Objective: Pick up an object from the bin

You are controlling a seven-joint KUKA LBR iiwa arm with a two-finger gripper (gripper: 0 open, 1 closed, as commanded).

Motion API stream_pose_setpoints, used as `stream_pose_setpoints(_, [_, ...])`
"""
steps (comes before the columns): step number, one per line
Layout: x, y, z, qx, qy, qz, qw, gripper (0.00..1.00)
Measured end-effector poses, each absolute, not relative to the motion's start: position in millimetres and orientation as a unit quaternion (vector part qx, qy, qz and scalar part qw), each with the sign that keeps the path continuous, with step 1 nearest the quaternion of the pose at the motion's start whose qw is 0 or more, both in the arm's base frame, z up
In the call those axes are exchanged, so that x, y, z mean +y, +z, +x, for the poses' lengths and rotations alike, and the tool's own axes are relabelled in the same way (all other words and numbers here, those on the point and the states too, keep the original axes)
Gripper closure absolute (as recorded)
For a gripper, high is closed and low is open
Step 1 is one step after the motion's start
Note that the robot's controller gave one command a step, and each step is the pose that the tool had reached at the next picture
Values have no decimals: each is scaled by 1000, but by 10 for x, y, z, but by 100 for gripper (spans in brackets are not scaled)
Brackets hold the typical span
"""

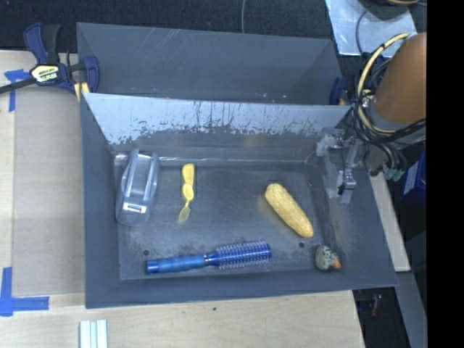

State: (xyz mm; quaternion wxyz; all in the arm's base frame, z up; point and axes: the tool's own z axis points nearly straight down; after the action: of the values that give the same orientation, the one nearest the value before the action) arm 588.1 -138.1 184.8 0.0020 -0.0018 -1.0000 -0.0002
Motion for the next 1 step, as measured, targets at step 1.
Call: stream_pose_setpoints(1, [-1375, 1895, 5900, -1000, 1, 0, -2, 0])
